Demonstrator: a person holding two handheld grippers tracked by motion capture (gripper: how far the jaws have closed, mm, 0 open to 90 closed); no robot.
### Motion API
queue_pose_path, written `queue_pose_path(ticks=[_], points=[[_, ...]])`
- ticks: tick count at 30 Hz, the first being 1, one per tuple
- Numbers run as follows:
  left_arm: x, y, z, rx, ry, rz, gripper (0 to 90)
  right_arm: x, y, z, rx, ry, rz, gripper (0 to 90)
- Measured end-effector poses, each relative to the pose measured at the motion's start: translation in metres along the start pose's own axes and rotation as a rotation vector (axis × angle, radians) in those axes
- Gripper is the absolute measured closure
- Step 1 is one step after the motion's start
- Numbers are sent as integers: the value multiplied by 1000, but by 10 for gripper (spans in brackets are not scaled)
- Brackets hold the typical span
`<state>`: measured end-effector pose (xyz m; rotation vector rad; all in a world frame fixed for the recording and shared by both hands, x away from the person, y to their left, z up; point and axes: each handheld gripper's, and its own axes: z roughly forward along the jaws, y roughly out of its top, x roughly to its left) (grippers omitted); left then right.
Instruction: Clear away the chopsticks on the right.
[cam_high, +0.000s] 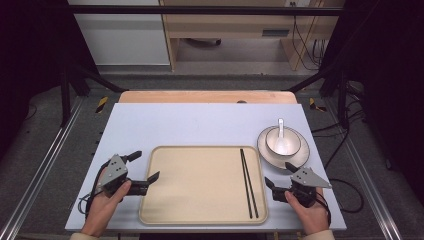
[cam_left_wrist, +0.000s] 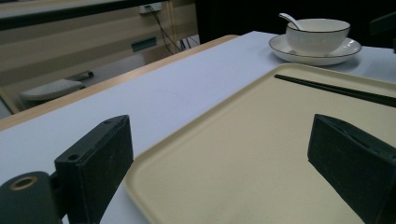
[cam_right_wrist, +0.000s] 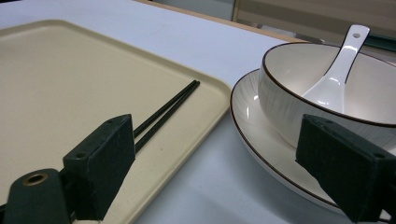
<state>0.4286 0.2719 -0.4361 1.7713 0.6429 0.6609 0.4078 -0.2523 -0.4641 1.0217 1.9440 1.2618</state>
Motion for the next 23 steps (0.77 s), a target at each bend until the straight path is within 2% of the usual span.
queue_pose_path(ticks=[3, 7, 12, 15, 17, 20, 23], points=[[6, -6, -11, -15, 32, 33, 43, -2, 0, -2, -9, -5, -3, 105], [14, -13, -24, -39, 54, 56, 41, -5, -2, -5, -20, -18, -5, 90], [22, -28, -39, -45, 59, 5, 41, -10, -4, -5, -8, -26, -9, 81], [25, -36, -44, -52, 61, -8, 41, -12, -6, -4, 5, -34, 2, 80], [27, -40, -46, -70, 56, -34, 41, -13, -8, -4, 30, -47, 19, 80], [28, -45, -46, -54, 54, -36, 41, -14, -10, -4, 66, -56, 39, 80], [28, -47, -46, -45, 49, -43, 41, -9, -5, -5, 63, -53, 38, 81]])
